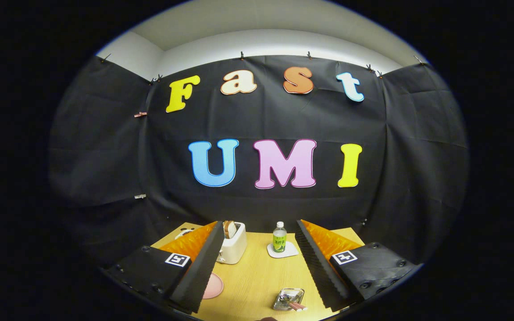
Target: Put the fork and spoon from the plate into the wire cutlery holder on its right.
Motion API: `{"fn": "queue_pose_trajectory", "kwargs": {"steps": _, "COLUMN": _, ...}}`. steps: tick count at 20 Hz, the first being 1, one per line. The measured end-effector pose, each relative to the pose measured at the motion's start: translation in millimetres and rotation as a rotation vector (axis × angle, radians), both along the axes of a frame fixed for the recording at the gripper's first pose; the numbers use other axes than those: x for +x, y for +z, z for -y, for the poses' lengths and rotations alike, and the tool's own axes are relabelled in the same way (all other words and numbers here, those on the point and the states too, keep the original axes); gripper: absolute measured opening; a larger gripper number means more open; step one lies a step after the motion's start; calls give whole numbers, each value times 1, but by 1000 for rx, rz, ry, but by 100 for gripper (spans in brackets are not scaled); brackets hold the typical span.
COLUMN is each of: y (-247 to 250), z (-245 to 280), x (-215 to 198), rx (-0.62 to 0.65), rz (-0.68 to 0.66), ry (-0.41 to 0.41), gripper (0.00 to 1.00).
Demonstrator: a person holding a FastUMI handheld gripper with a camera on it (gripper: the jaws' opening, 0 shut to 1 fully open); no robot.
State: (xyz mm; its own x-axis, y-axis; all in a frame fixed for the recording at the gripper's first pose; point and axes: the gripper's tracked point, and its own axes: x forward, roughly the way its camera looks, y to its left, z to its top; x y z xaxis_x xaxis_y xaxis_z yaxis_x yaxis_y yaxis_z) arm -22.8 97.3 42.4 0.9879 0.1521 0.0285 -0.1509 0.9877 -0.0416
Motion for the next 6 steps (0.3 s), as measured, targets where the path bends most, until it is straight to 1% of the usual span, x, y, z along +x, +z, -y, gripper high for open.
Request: {"fn": "queue_pose_trajectory", "kwargs": {"steps": 6, "y": -4, "z": 4, "x": -4, "rx": 28, "rz": 14, "ry": -14, "gripper": 99}}
